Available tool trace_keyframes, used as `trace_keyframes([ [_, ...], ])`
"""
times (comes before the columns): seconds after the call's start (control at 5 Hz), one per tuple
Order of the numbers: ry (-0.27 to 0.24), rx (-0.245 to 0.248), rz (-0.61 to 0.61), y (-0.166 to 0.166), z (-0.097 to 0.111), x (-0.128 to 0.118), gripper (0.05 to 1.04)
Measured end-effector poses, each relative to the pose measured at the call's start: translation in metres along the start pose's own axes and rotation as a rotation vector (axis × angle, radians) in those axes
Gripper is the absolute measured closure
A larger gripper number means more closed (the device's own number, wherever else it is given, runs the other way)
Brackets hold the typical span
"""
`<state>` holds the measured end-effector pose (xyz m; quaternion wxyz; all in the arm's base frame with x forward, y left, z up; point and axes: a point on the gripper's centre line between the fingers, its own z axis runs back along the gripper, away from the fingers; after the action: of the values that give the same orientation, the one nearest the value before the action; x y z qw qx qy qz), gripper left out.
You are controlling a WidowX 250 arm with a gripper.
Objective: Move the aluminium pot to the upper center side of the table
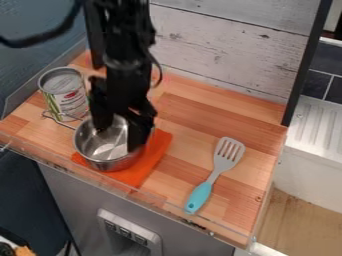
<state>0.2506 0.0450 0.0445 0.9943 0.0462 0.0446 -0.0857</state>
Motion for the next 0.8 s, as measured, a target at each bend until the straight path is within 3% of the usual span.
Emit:
trace_keyframes([
  [0.4,0.069,-0.015,-0.006,-0.007,-0.028,0.001,0.136],
  [0.8,0.046,-0.027,-0.053,-0.012,-0.026,0.002,0.729],
])
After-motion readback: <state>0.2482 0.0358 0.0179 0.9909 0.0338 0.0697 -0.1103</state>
